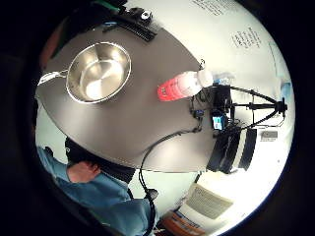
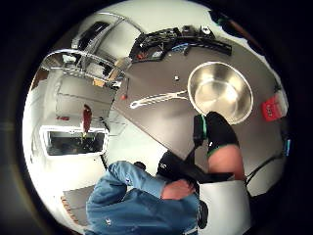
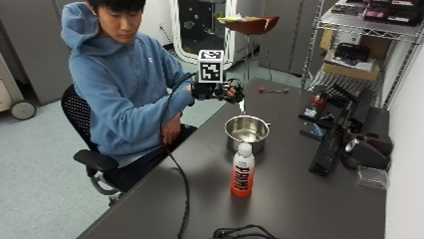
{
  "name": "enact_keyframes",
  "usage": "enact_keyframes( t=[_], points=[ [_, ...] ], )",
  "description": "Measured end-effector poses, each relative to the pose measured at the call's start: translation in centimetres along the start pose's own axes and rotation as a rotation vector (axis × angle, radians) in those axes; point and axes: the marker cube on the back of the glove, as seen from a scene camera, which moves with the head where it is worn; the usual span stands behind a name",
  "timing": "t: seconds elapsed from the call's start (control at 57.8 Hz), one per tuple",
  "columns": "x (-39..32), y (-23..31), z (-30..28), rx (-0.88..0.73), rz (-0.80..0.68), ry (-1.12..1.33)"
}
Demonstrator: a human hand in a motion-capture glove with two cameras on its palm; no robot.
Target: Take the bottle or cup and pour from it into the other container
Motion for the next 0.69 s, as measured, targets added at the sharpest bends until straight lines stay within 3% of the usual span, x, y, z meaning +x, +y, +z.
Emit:
enact_keyframes(
  t=[0.692],
  points=[
    [4.3, 2.6, -0.8, 0.003, 0.031, 0.049]
  ],
)
